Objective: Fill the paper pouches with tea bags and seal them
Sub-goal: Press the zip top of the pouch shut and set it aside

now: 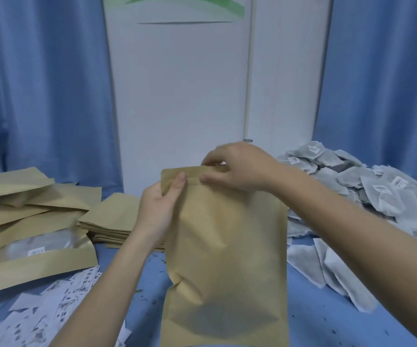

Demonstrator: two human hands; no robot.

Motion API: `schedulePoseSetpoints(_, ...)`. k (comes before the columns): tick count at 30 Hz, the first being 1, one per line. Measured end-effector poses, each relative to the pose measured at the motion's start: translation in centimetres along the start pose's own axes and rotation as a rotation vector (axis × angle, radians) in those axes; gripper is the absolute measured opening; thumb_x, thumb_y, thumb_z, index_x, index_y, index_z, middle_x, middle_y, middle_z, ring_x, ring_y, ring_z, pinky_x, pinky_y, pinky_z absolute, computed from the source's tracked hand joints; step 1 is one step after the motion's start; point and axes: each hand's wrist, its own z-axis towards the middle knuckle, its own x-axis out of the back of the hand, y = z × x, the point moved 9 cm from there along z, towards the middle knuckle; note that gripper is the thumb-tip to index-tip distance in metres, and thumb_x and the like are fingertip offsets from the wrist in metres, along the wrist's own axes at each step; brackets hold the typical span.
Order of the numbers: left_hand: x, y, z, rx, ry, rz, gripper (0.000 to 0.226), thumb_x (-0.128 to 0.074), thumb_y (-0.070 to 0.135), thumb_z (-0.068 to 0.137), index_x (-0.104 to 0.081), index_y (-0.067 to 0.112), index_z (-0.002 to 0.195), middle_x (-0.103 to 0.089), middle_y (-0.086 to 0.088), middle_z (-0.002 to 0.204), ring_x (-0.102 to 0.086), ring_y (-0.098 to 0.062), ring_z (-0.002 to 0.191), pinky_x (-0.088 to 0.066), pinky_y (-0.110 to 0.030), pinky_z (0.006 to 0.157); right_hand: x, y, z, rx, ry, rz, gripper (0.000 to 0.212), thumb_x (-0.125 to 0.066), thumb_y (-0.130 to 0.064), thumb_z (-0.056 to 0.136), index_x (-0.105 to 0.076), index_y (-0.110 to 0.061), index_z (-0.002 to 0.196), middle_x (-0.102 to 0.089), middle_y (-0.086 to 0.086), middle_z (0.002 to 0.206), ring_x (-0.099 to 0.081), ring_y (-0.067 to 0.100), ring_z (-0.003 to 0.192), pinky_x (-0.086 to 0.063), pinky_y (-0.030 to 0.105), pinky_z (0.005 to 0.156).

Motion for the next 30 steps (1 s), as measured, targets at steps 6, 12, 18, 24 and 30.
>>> schedulePoseSetpoints(6, 1.6, 0.9, -0.7, -0.063, 0.133, -0.099, 0.02, -0.066, 0.033, 0.083, -0.067, 0.014, 0.08, -0.069, 0.005, 0.071, -0.061, -0.009, 0.068, -0.048, -0.023, 0.062, -0.4, -1.1, 0.9, 0.043, -0.109, 0.0, 0.023, -0.058, -0.043, 0.088, -0.063, -0.021, 0.095, -0.045, -0.018, 0.069, -0.047, 0.011, 0.079, -0.034, 0.025, 0.064)
schedulePoseSetpoints(12, 1.8, 1.8, -1.3, -0.119, 0.229, -0.009, 0.035, -0.068, 0.033, 0.084, -0.062, -0.001, 0.08, -0.063, -0.009, 0.07, -0.05, -0.015, 0.069, -0.04, -0.031, 0.065, -0.6, -2.8, 1.5, 0.005, -0.185, 0.03, 0.026, -0.063, -0.045, 0.082, -0.064, -0.02, 0.09, -0.054, -0.01, 0.073, -0.05, 0.01, 0.073, -0.042, 0.028, 0.063)
schedulePoseSetpoints(18, 1.7, 3.9, -2.5, -0.277, 0.36, 0.291, 0.048, -0.065, 0.038, 0.086, -0.038, 0.01, 0.057, -0.032, 0.007, 0.044, -0.026, -0.007, 0.049, -0.022, -0.021, 0.048, 0.3, -2.7, 1.7, -0.057, -0.072, 0.011, 0.03, -0.071, -0.036, 0.075, -0.052, -0.022, 0.058, -0.047, -0.009, 0.055, -0.047, 0.01, 0.061, -0.03, 0.026, 0.05)
schedulePoseSetpoints(24, 1.6, 3.0, -2.0, -0.231, 0.325, 0.26, 0.047, -0.062, 0.048, 0.083, -0.05, 0.004, 0.07, -0.033, 0.01, 0.052, -0.03, -0.005, 0.051, -0.026, -0.018, 0.047, 0.4, -2.4, 1.2, -0.063, -0.116, 0.097, 0.024, -0.068, -0.041, 0.078, -0.068, -0.017, 0.078, -0.059, -0.004, 0.065, -0.054, 0.014, 0.072, -0.04, 0.029, 0.058)
schedulePoseSetpoints(30, 0.5, 2.2, -2.1, -0.126, 0.201, 0.117, 0.031, -0.048, 0.062, 0.077, -0.051, 0.034, 0.091, -0.066, 0.02, 0.07, -0.058, 0.003, 0.072, -0.044, -0.024, 0.07, 0.0, -3.5, 1.3, -0.025, -0.133, 0.138, 0.023, -0.065, -0.036, 0.082, -0.065, -0.013, 0.08, -0.055, -0.005, 0.065, -0.049, 0.01, 0.063, -0.038, 0.028, 0.057)
